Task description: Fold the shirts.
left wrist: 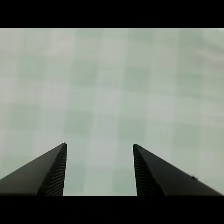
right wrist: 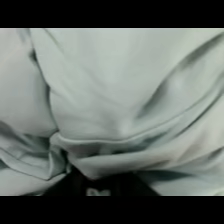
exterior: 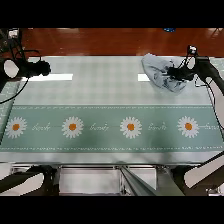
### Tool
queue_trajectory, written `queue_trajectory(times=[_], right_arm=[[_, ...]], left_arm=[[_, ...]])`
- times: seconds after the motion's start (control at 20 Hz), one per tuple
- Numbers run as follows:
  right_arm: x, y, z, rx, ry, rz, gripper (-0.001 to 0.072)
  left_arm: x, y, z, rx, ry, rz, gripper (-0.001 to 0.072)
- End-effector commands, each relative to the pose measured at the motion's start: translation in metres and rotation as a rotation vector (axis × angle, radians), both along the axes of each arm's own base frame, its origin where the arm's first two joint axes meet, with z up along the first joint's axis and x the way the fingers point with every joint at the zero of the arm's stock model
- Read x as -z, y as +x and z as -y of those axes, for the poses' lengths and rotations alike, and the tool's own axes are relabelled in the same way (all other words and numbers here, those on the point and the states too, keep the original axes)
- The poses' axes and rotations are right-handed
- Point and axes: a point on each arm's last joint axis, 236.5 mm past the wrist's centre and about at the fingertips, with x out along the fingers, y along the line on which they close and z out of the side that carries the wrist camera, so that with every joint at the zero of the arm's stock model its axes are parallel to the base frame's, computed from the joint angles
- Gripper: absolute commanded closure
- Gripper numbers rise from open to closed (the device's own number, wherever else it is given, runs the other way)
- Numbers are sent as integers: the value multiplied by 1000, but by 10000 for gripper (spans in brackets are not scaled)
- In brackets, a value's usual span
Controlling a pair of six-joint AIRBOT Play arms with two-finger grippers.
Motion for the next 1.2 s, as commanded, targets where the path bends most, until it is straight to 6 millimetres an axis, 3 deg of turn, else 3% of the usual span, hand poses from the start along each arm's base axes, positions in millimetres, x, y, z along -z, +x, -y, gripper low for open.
queue_trajectory(times=[0.0,0.1,0.2,0.3,0.5,0.6,0.7,0.8,0.9,1.0,1.15], right_arm=[[-2,-15,-16,-100,44,-81,689],[-55,-3,-21,-123,49,23,689],[-130,7,-25,-148,35,174,689],[-218,6,-28,-171,6,349,689],[-390,-36,-52,-253,-12,696,689],[-461,-69,-72,-312,-1,847,689],[-513,-104,-88,-366,4,966,690],[-543,-136,-102,-422,4,1024,689],[-553,-162,-118,-488,16,1035,690],[-541,-180,-136,-562,61,973,690],[-497,-197,-167,-713,161,812,689]], left_arm=[[-1,-20,-3,9,19,-64,201],[-18,-40,-8,8,30,-78,201],[-34,-69,-10,17,44,-89,201],[-32,-106,-2,20,6,-97,201],[-8,-178,48,57,-232,-91,201],[0,-203,67,102,-299,-96,201],[3,-216,73,111,-323,-96,201],[-1,-221,77,121,-341,-93,201],[-5,-222,86,130,-385,-90,201],[-8,-221,92,136,-413,-84,201],[-8,-221,92,154,-400,-80,201]])
